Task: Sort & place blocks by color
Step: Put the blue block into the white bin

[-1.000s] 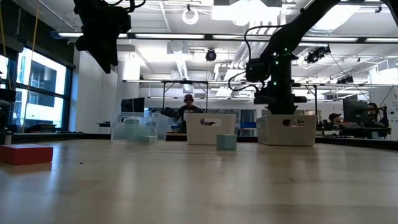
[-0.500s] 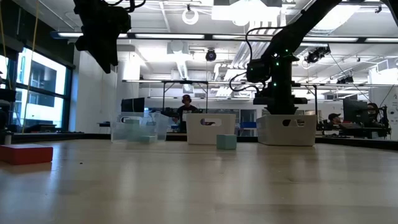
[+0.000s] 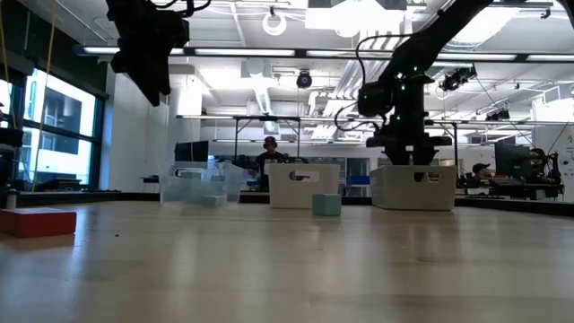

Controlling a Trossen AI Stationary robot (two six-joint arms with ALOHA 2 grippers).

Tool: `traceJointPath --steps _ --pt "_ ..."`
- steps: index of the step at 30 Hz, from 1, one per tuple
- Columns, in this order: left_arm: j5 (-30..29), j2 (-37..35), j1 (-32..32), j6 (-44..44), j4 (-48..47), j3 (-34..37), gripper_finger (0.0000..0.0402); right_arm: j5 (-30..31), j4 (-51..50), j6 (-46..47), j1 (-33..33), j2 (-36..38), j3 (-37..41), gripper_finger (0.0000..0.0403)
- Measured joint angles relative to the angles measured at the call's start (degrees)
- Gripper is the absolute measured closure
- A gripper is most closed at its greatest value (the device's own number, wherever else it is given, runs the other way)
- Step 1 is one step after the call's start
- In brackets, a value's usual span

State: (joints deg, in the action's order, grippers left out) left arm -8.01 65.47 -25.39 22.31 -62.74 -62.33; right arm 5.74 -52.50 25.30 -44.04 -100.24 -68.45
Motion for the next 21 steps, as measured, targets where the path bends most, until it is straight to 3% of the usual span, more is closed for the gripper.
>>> traceJointPath --steps 8,13,21 --pt "0.2 0.0 0.0 1.4 0.0 0.0 0.0195 1.7 0.0 3.2 1.8 8.0 0.0 0.0240" --pt "4.8 0.0 0.8 7.2 0.0 0.0 0.0191 1.7 0.1 4.7 4.6 13.5 0.0 0.0241" --pt "6.1 0.0 9.5 19.1 0.0 0.0 0.0194 1.6 0.5 4.4 10.8 20.1 0.0 0.0241"
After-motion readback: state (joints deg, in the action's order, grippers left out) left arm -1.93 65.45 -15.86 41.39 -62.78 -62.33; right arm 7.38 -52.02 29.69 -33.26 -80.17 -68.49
